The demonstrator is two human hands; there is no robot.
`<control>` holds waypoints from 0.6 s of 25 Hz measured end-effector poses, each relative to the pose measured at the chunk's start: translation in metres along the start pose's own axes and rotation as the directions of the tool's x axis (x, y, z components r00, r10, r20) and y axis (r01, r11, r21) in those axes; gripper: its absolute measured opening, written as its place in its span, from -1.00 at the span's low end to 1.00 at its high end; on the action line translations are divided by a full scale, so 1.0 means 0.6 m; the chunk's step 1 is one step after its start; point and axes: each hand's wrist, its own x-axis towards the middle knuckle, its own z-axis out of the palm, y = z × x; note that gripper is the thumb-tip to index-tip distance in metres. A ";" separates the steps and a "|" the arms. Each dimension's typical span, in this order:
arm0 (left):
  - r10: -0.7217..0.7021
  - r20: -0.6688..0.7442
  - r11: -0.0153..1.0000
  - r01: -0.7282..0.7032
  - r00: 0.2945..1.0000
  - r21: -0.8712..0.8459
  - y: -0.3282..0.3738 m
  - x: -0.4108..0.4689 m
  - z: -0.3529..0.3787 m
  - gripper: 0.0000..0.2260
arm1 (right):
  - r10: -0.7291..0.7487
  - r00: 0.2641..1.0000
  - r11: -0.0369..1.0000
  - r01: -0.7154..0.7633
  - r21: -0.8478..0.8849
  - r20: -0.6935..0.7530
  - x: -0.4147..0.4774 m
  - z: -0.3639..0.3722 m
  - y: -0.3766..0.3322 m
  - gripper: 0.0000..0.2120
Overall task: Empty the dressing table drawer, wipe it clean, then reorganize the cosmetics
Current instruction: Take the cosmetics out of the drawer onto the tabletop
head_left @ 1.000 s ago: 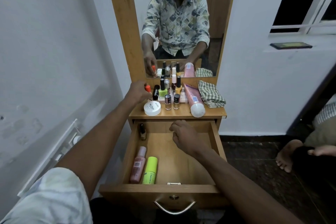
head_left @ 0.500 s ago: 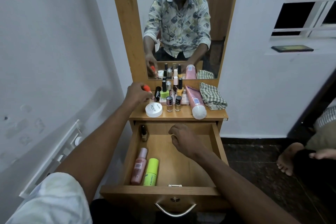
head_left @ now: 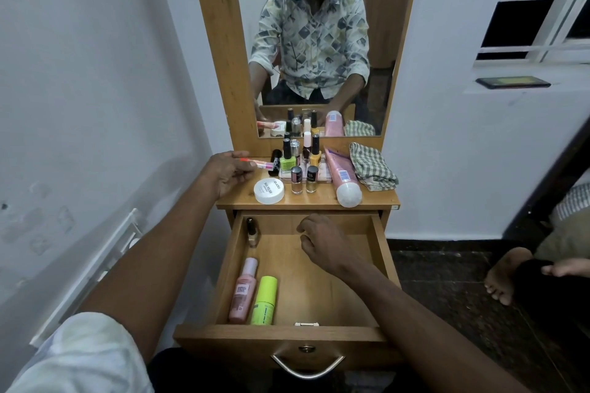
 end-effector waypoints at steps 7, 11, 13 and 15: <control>0.020 -0.117 0.999 -0.015 0.993 0.042 0.006 0.027 0.006 -0.49 | 0.026 1.000 1.000 -0.026 0.015 -0.001 0.000 0.004 0.002 -0.72; 0.150 -0.195 0.858 -0.030 0.969 0.513 0.016 0.045 0.023 -0.57 | 0.035 0.999 0.999 -0.035 0.029 -0.006 -0.002 0.003 0.008 -0.70; 0.231 -0.150 0.716 -0.063 0.961 0.695 0.012 0.048 0.042 -0.71 | 0.034 0.999 0.999 -0.034 0.027 -0.008 0.002 0.005 0.009 -0.69; 0.294 -0.104 0.630 -0.111 0.950 0.769 0.003 0.047 0.059 -0.77 | 0.030 1.000 0.999 -0.030 0.014 -0.004 0.006 0.009 0.009 -0.70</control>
